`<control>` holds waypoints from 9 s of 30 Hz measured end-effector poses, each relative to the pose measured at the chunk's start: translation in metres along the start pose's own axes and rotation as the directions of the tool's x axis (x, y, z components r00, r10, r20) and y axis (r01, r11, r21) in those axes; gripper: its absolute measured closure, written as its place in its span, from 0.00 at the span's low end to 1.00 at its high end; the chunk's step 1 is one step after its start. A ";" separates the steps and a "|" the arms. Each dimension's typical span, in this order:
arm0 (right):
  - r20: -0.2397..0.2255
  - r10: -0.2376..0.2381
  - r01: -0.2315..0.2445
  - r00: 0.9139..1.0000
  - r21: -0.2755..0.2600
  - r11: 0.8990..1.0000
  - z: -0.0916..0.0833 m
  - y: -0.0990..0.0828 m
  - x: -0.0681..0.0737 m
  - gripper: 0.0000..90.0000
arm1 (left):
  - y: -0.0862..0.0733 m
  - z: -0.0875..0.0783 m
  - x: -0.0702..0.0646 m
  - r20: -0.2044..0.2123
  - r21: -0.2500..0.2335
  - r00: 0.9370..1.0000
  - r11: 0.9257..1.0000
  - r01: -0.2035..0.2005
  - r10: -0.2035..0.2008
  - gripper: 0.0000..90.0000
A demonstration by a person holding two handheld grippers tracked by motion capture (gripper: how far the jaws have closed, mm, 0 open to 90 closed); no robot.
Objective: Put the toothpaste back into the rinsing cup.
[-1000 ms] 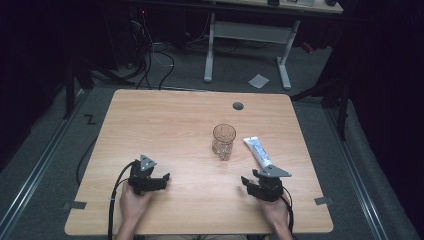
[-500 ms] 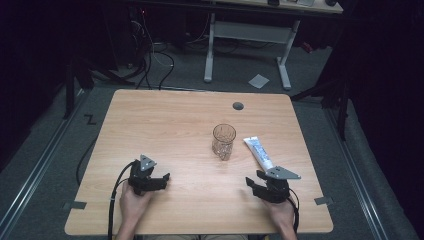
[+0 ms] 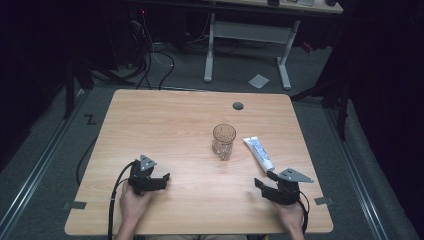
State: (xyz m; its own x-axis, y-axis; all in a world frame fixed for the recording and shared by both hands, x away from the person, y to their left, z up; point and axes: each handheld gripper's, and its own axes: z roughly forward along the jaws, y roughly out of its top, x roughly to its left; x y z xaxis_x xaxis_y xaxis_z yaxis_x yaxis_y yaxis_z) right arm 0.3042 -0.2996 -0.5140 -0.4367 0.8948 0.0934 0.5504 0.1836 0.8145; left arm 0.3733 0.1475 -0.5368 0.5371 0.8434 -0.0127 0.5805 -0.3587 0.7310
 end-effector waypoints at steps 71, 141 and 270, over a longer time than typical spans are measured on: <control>0.103 0.011 -0.019 0.995 0.079 0.997 0.039 0.088 -0.041 0.40 | 0.000 0.000 0.000 -0.001 0.000 1.000 1.000 -0.002 0.002 0.19; 0.142 -0.032 -0.039 0.989 0.470 0.882 0.126 0.107 -0.053 0.44 | 0.000 0.000 0.000 0.001 0.000 1.000 1.000 -0.001 0.001 0.18; -0.216 -0.151 0.145 0.965 -0.042 0.988 0.024 0.189 0.025 0.73 | 0.000 0.000 0.000 0.001 0.000 1.000 1.000 -0.001 0.001 0.18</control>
State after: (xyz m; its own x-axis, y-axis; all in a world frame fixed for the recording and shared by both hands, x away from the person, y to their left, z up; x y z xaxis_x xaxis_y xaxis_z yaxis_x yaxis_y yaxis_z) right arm 0.4147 -0.2324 -0.3716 -0.6583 0.7473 0.0909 0.4507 0.2944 0.8427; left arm 0.3734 0.1475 -0.5368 0.5379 0.8429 -0.0124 0.5802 -0.3594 0.7309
